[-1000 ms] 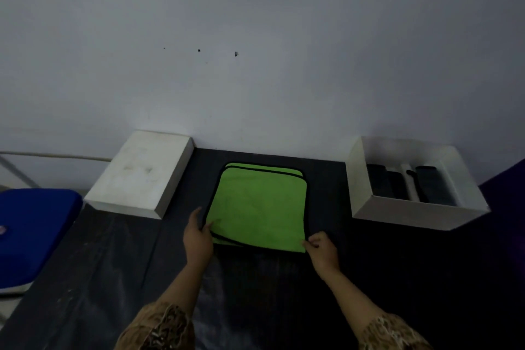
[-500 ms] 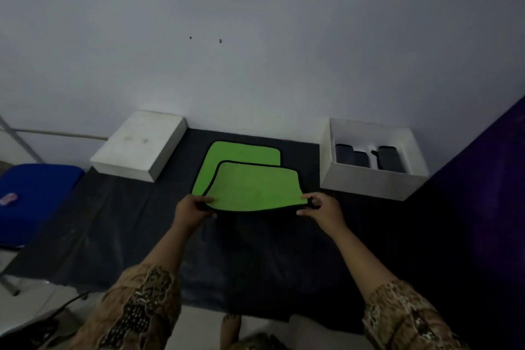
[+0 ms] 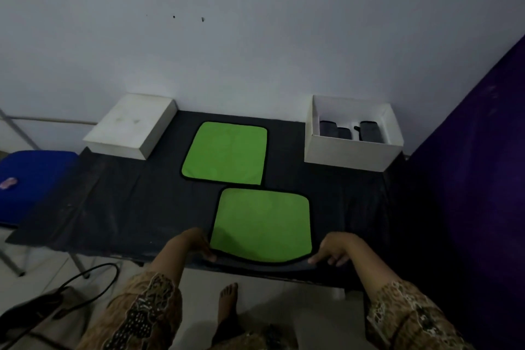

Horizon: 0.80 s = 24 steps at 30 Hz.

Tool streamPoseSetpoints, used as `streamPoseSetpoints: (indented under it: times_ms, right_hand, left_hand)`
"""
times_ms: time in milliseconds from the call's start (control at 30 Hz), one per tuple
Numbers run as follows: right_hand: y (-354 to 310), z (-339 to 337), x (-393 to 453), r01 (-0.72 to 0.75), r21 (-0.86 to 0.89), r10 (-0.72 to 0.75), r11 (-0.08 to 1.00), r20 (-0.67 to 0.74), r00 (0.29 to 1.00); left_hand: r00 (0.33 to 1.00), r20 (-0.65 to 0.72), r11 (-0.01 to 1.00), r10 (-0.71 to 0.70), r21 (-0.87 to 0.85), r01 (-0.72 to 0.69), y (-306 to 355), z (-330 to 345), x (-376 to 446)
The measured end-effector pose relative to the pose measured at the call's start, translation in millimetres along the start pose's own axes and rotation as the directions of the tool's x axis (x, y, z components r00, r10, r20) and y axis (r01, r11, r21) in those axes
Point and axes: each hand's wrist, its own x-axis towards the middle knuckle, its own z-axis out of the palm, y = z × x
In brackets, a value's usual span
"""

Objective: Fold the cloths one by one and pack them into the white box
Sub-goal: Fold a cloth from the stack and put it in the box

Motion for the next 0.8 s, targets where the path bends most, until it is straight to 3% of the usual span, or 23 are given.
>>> streamPoseSetpoints:
  times_ms: [133,233,333,467,667,733,800]
  right_hand:
    - [1,-8,4,0.150,0.206,-0.106,0.967,-0.212,0.972]
    - [-2,-17,11,0.341,0.349,-0.163,0.873,-0.450,0.878]
    - [-11,-24,23,0.420,0.411,-0.121,0.809,-0.583,0.803]
    - [-24,-36,46,0.450,0.467,-0.051,0.761,-0.649,0.759]
    - [-29,-54,88,0.382,0.472,0.008,0.795,-0.637,0.771]
    - [-30,-57,100,0.367,0.487,0.037,0.793,-0.638,0.769]
    - [-36,-54,103,0.355,0.491,0.070,0.796,-0.656,0.752]
  left_hand:
    - [0.980,-0.193,0.981,0.054,-0.174,-0.088,10,-8,7]
    - [0.925,-0.357,0.963,0.131,-0.176,-0.205,21,-23,14]
    - [0.848,-0.496,0.920,0.188,-0.213,-0.328,33,-36,27]
    - [0.803,-0.568,0.887,0.179,-0.260,-0.382,49,-49,53]
    - [0.819,-0.555,0.873,0.144,-0.319,-0.370,58,-58,101]
    - [0.817,-0.556,0.892,0.152,-0.278,-0.356,57,-55,113]
    - [0.770,-0.614,0.940,0.174,-0.130,-0.316,51,-48,122]
